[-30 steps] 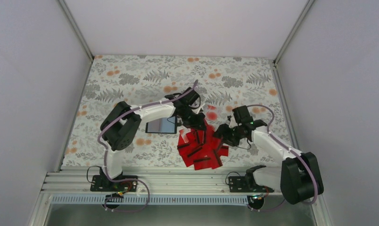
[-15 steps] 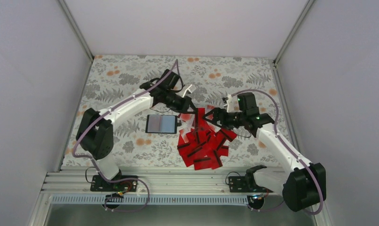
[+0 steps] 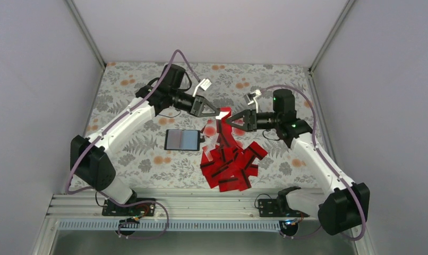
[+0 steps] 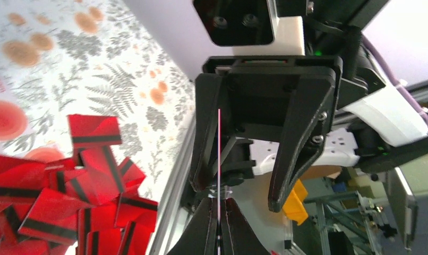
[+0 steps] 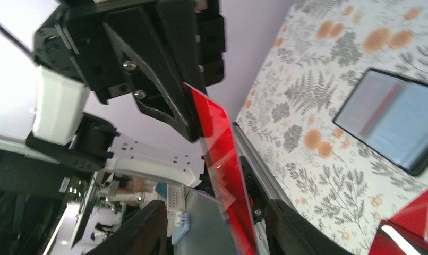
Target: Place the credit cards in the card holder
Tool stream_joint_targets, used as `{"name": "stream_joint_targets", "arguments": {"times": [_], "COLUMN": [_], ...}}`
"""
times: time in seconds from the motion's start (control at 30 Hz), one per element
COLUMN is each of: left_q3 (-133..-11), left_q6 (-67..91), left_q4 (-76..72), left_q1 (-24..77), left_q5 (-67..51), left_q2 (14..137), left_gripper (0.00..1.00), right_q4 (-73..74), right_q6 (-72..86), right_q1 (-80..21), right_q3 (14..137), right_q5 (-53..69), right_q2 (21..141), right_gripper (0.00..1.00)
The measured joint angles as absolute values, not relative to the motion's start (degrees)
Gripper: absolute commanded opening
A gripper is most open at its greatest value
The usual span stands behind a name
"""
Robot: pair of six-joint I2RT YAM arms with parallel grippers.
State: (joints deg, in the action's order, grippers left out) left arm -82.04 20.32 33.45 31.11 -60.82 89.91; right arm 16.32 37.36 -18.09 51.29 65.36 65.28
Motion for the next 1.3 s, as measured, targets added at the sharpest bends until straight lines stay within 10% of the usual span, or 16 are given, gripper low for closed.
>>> {"name": "stream_joint_targets", "arguments": {"times": [0.23,0.73,1.1,1.3], "left_q3": [-84.5,-85.3,-82.9,-78.7], "left_q6": [21.5,26.4,35.1,40.2], "left_q4": [31.6,27.8,22.7,18.1], "left_q1": [31.2,31.0,29.3,27.8], "left_q5": [-66.2,-64.6,-57.9,-55.8], "left_q2": [89.7,89.7,88.3,83.5], "left_gripper": [0.02,0.15,0.66,0.61], "right_q4": [14.3,11.3,5.6,2.7], "right_q6": [38.4,44.5,55.0,59.1], "right_q1": [-18.1,-18.2,-18.2,-18.2], "right_q3": [57.0,59.9,61.6,62.5], "right_q5": [71.8,73.3,72.2,71.2], "right_q2": [67.3,70.4,73.6,74.2], "right_gripper": [0.05,0.04,0.04,0.04]}}
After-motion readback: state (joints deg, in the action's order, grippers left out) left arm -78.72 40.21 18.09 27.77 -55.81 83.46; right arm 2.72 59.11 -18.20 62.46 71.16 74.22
